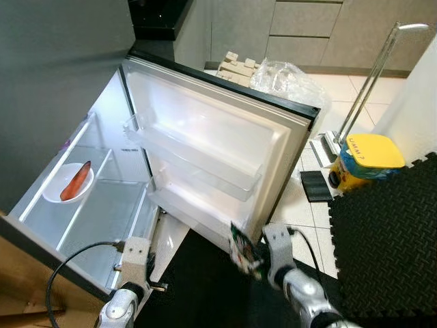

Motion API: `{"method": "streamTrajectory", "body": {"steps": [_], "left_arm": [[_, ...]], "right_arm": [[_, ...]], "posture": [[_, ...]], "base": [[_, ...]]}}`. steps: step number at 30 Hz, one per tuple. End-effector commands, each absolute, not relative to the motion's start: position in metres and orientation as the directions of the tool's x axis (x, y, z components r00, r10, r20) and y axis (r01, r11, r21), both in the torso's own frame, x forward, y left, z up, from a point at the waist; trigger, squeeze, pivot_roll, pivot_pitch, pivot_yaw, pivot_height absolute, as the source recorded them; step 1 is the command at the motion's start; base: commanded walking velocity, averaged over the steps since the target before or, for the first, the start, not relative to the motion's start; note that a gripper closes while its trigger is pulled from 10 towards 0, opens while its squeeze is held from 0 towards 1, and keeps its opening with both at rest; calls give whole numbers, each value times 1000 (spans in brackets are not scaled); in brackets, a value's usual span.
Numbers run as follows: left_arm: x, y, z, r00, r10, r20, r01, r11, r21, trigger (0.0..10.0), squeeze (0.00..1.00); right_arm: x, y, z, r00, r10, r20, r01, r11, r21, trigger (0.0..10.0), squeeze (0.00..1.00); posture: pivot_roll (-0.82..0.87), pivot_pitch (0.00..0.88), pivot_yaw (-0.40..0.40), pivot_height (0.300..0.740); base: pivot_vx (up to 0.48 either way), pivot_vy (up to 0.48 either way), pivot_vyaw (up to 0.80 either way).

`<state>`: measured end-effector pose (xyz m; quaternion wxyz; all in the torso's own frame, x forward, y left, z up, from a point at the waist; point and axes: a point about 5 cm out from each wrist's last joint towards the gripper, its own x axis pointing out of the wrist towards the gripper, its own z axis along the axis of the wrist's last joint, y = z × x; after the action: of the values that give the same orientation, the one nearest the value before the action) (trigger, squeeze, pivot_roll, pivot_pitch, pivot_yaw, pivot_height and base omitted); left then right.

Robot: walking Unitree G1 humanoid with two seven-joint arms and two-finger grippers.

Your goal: Restocking fridge

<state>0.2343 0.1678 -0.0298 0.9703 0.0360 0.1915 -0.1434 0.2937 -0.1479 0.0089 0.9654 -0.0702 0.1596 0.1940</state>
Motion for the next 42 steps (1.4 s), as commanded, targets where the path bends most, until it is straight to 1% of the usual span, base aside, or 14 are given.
{"method": "streamTrajectory", "body": {"steps": [1,6,11,13,14,18,21,25,29,31,33,36,40,42], "left_arm": [[230,174,-32,872,-282,-400,329,943,51,10000,0],[231,174,-31,875,-283,-392,327,944,49,10000,0],[232,173,-30,881,-278,-382,316,948,38,10000,0],[232,174,-31,878,-281,-388,320,946,41,10000,0],[231,175,-31,875,-282,-393,324,945,45,10000,0],[230,177,-32,872,-283,-400,330,943,52,10000,0],[227,183,-32,875,-275,-399,324,944,59,10000,0],[226,185,-32,875,-277,-398,328,943,63,10000,0],[224,185,-33,869,-284,-406,338,939,68,10000,0],[223,184,-34,864,-291,-410,348,935,71,10000,0],[223,184,-34,864,-291,-410,348,935,71,10000,0],[217,182,-42,843,-273,-463,340,938,67,10000,0],[209,183,-51,817,-236,-525,311,949,57,10000,0],[197,187,-64,772,-168,-613,250,967,49,10000,0]], "right_arm": [[308,-144,28,894,371,-251,-411,902,-131,10000,0],[319,-143,42,893,399,-207,-431,892,-138,10000,0],[330,-136,60,847,506,-163,-526,842,-122,10000,0],[336,-141,66,868,473,-151,-494,853,-166,10000,0],[341,-149,71,896,419,-150,-442,875,-197,10000,0],[347,-161,78,929,340,-147,-367,898,-242,10000,0],[356,-195,91,985,130,-115,-160,940,-302,10000,0],[356,-212,95,993,46,-110,-78,948,-307,10000,0],[353,-225,93,993,-28,-118,-12,945,-326,10000,0],[346,-227,81,987,-28,-155,-12,968,-251,10000,0],[346,-227,81,987,-28,-155,-12,968,-251,10000,0],[323,-213,44,958,53,-281,-103,981,-167,10000,0],[305,-200,19,924,115,-365,-170,978,-123,10000,0],[281,-189,-8,874,153,-461,-207,976,-67,10000,0]], "posture": [[-91,136,1,740],[-89,139,-5,740],[-86,143,-8,740],[-86,142,-6,740],[-80,145,-5,740],[-74,145,-7,740],[-68,144,-6,740],[-65,142,-5,740],[-69,135,2,740],[-71,129,5,740],[-71,129,5,740],[-74,119,9,740],[-72,118,9,740],[-72,113,11,740]], "base": [[0,0,0],[0,0,0],[0,0,0],[0,0,0],[0,0,0],[0,0,0],[0,0,0],[0,0,0],[0,0,0],[0,0,0],[0,0,0],[0,0,0],[0,0,0],[0,0,0]]}}
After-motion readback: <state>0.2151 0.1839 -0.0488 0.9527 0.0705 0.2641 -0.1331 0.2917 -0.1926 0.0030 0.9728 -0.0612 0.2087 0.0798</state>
